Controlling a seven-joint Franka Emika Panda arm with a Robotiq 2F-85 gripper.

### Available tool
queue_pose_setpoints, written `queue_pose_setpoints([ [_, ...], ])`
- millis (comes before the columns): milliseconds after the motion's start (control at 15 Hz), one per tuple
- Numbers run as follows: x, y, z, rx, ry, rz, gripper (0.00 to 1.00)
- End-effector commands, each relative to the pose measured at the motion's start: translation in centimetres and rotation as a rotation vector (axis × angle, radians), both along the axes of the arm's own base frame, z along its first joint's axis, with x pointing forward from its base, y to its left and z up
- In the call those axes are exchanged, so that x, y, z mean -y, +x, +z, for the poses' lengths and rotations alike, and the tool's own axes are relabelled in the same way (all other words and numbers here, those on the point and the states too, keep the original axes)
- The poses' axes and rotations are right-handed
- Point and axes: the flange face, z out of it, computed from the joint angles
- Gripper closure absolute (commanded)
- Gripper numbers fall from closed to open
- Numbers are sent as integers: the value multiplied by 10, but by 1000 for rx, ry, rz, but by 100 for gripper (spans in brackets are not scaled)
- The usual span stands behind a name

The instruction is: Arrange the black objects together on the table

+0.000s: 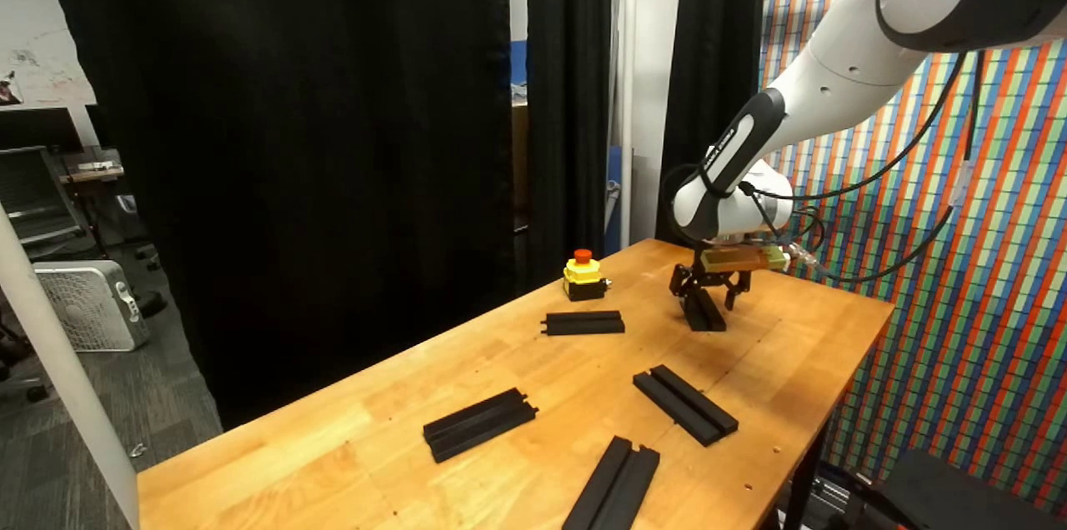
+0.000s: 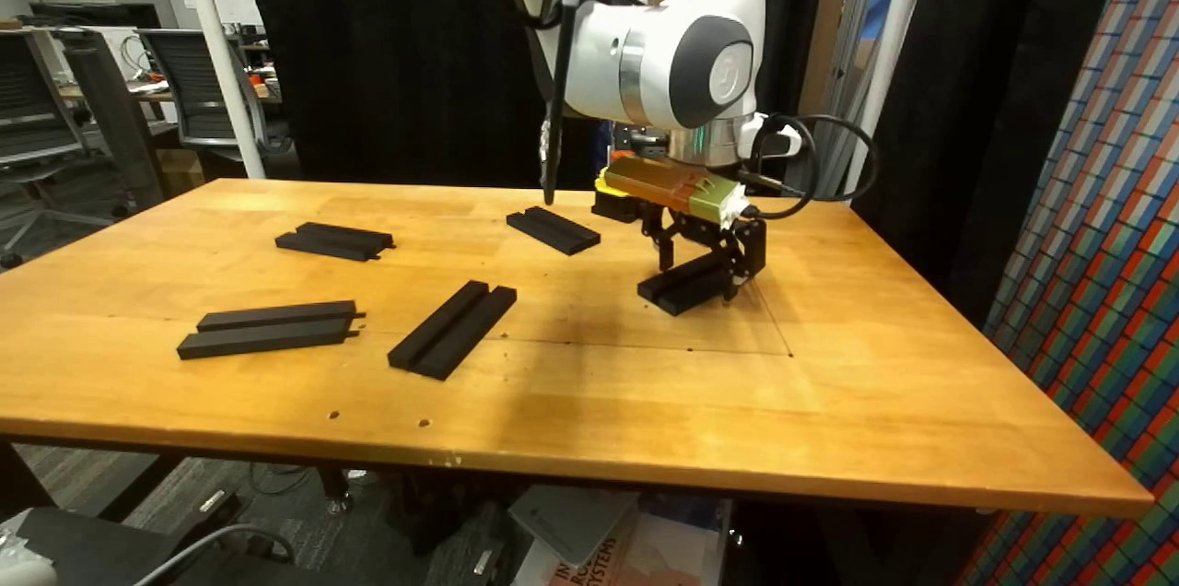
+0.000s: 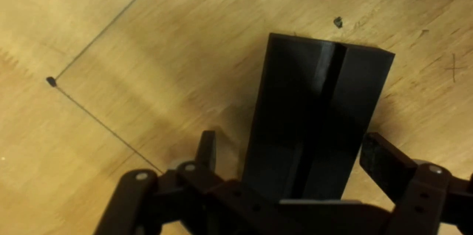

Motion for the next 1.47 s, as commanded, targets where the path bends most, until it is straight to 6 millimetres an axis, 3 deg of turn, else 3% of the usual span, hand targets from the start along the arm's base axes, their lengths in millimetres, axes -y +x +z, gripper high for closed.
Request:
queue_pose_setpoints([
  [0, 9, 12, -2, 0, 9, -10, 0],
  [1400, -4, 20, 9, -12, 44, -15, 0],
])
